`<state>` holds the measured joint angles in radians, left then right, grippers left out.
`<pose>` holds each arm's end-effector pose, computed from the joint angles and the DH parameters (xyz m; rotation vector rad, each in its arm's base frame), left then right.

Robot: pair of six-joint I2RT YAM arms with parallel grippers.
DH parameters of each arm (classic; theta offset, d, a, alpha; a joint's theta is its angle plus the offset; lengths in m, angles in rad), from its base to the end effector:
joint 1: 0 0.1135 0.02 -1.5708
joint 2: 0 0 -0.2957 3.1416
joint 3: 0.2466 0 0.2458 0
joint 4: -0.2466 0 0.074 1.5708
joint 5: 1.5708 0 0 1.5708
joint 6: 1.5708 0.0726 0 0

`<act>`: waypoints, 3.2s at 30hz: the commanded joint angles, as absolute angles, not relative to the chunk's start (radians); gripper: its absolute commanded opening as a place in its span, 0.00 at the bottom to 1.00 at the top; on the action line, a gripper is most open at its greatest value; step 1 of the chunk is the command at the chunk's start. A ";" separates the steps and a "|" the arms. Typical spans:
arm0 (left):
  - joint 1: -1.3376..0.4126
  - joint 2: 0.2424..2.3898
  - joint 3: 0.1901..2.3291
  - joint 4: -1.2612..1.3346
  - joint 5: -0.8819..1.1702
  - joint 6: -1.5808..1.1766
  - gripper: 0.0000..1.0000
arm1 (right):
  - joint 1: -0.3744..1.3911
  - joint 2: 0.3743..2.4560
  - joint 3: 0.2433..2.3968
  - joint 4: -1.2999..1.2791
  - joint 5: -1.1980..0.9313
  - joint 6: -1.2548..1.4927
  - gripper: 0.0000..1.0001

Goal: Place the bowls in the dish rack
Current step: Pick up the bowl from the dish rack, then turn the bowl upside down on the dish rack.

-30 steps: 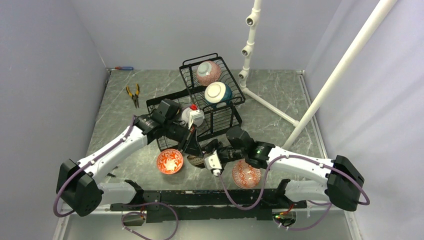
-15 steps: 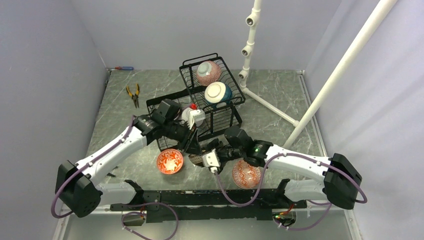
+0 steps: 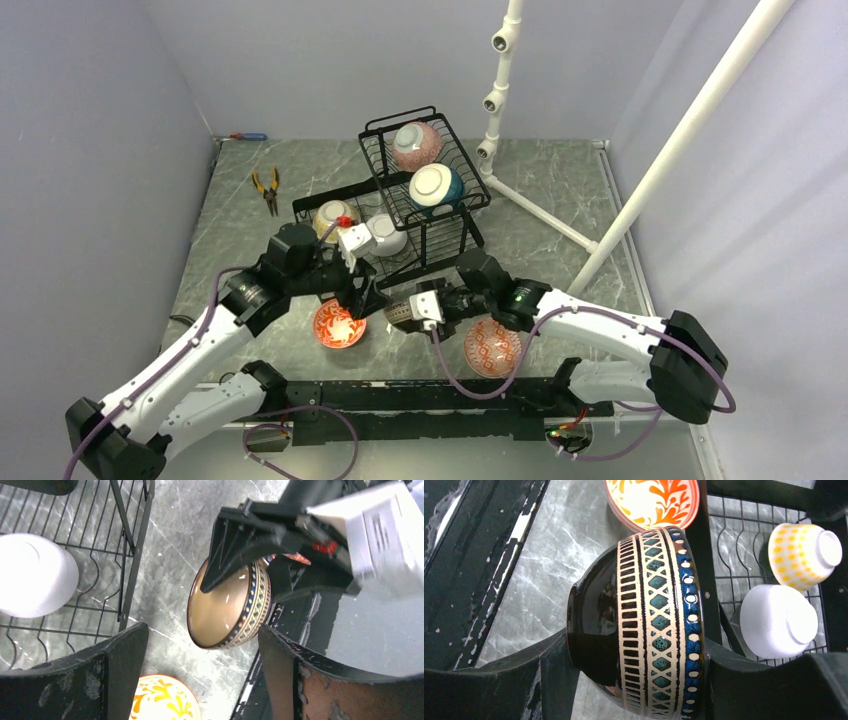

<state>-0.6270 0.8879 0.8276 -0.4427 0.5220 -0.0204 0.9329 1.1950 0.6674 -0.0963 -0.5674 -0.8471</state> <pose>0.1366 -0.1437 0.3224 0.9474 1.9127 -0.9303 0.1219 0.2300 0.2414 -1.8598 1.0960 0.6689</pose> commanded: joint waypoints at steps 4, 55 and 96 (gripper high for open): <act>-0.627 0.698 0.684 -0.252 0.609 0.180 0.95 | 0.869 1.100 0.650 0.130 -0.679 -0.668 0.00; -0.704 0.871 0.674 -0.167 0.628 0.417 0.03 | 0.840 1.198 0.831 0.136 -0.707 -0.434 0.07; -0.310 0.923 0.600 0.144 0.675 -0.453 0.03 | 0.840 1.039 0.668 0.215 -0.541 -0.380 1.00</act>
<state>-0.3553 0.8989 0.5388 -0.0448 0.5354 -0.2291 0.8387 1.0618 0.6750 0.1814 -0.5568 -0.4015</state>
